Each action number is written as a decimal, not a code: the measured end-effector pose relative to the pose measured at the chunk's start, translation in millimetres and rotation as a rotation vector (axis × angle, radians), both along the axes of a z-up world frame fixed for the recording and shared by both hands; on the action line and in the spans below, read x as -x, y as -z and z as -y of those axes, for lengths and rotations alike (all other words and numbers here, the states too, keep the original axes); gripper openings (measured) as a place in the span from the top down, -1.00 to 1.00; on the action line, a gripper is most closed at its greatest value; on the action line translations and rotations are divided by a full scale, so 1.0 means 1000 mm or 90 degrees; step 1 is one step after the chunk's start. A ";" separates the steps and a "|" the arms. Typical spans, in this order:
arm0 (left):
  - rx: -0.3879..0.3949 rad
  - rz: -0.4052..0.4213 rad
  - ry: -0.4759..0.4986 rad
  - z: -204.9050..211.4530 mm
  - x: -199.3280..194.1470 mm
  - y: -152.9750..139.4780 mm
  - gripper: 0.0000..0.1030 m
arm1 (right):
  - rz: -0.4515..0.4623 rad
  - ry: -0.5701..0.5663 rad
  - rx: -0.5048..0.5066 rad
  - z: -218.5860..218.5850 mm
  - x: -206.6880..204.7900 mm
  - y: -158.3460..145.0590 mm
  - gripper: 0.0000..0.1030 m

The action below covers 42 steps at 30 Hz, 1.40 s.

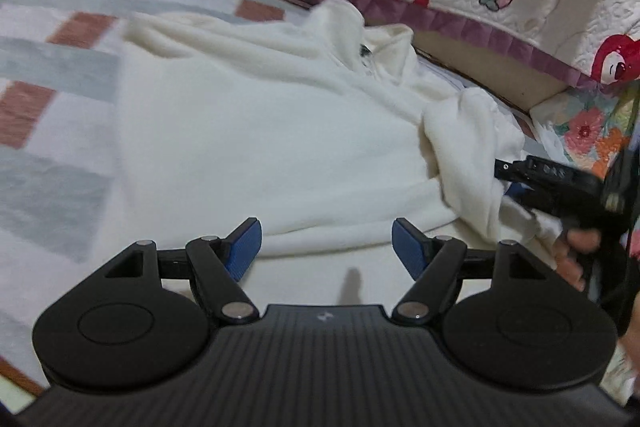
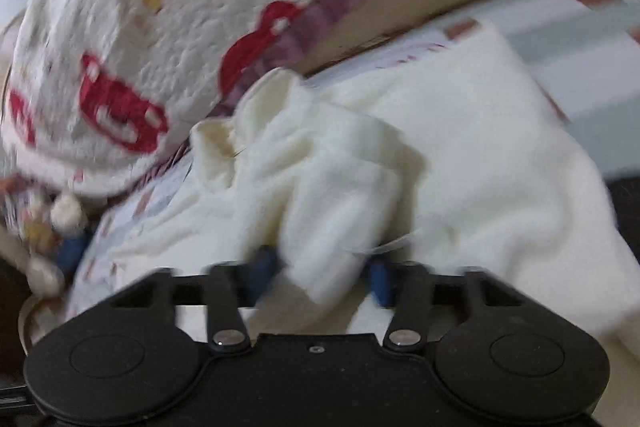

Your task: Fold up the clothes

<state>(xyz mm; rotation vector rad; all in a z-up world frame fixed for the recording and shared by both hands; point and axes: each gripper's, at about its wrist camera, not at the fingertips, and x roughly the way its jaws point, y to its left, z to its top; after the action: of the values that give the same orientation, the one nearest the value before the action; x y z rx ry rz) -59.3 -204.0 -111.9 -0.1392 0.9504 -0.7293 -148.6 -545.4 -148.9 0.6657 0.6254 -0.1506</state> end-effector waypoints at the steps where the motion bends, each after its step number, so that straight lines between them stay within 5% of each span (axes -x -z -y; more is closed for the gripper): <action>1: 0.009 0.000 -0.006 -0.008 0.000 0.000 -0.39 | 0.005 -0.013 0.022 -0.005 -0.004 -0.005 0.67; 6: 0.100 -0.011 -0.048 -0.025 -0.008 -0.008 -0.39 | 0.127 -0.041 0.049 -0.026 -0.001 -0.051 0.78; 11: 0.136 -0.026 -0.081 -0.021 -0.020 -0.002 -0.40 | 0.190 -0.154 0.177 -0.084 -0.009 -0.097 0.78; 15: 0.119 -0.060 -0.110 -0.028 -0.026 0.017 -0.40 | 0.113 -0.281 0.267 -0.138 -0.020 -0.072 0.75; 20: 0.132 -0.083 -0.122 -0.039 -0.032 0.024 -0.40 | 0.017 -0.394 0.300 -0.171 -0.009 -0.022 0.60; 21: 0.133 -0.084 -0.119 -0.039 -0.032 0.024 -0.41 | 0.019 -0.403 0.317 -0.173 -0.002 -0.020 0.55; 23: 0.134 -0.086 -0.112 -0.038 -0.032 0.025 -0.42 | 0.022 -0.416 0.359 -0.173 0.015 -0.022 0.12; 30: 0.133 -0.061 -0.113 -0.034 -0.038 0.024 -0.46 | -0.017 -0.296 0.461 -0.121 0.068 -0.027 -0.01; 36: 0.097 -0.044 -0.076 -0.011 -0.059 0.028 -0.56 | -0.167 -0.149 0.544 -0.054 0.095 -0.005 -0.01; 42: 0.024 0.003 -0.039 0.026 -0.070 0.034 -0.62 | -0.223 -0.086 0.522 -0.021 0.093 0.012 -0.13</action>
<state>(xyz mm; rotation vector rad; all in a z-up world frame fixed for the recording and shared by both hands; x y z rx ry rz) 10.2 -230.0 -146.1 -0.1992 0.9241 -0.6905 -241.7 -524.4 -160.5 -0.2031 0.8637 -0.3770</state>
